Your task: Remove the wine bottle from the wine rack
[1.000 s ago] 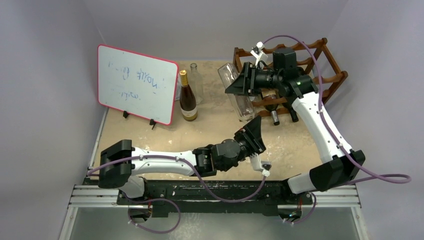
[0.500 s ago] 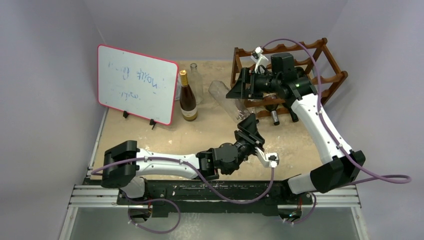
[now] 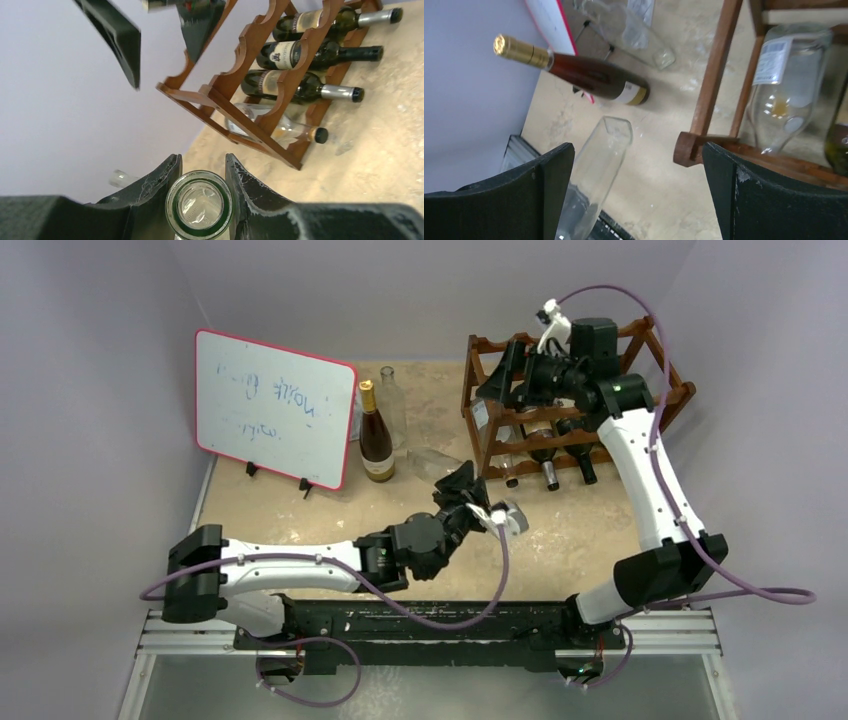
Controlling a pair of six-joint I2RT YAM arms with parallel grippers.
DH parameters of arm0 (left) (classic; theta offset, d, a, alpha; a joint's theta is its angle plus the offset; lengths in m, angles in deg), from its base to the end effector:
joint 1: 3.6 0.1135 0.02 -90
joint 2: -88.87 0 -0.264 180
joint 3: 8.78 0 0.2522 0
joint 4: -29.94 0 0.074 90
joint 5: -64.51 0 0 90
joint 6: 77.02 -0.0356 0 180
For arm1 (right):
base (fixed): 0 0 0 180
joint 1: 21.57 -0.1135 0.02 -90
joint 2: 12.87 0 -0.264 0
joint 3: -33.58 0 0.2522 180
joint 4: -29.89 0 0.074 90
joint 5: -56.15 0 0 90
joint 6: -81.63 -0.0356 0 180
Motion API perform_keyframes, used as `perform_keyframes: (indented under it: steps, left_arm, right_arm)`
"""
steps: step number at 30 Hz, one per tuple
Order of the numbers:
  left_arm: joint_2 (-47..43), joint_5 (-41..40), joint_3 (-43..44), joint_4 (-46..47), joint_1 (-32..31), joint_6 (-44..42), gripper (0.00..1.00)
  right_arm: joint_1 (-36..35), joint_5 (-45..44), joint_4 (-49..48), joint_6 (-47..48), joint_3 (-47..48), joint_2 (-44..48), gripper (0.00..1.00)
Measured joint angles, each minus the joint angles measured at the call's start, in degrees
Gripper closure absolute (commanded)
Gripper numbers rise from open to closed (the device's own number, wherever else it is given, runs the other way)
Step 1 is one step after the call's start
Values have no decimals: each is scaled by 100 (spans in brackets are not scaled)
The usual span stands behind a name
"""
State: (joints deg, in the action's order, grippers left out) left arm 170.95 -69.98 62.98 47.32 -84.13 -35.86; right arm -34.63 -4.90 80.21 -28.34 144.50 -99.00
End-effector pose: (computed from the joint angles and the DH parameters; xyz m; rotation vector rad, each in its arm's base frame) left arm 0.0790 -0.3218 0.3420 0.9510 1.1393 0.1138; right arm 0.3137 0.0905 0.4373 -0.2084 2.0551 0.8701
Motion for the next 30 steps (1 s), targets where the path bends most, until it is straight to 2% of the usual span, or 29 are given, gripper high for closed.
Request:
perform_keyframes:
  steps: [6,12,18,25,30]
  left_arm:
    - [-358,979,125,-1233,1078,2065,100]
    - [-385,1482,334,-1961,1956,3488,100]
    - [111,1565,1370,-2474,2465,4959,100]
    - [820,1102,2065,-2660,2614,5823,100]
    - [1165,852,2205,-2776,2809,6026,100]
  right_arm:
    - [136,-103,-258,11,129,162,0]
    - [136,-275,-455,11,-345,837,0]
    - [146,-566,-581,31,-901,1714,0]
    - [146,-885,-411,205,-1139,1989,0]
    - [146,-1202,31,442,-922,2057,0]
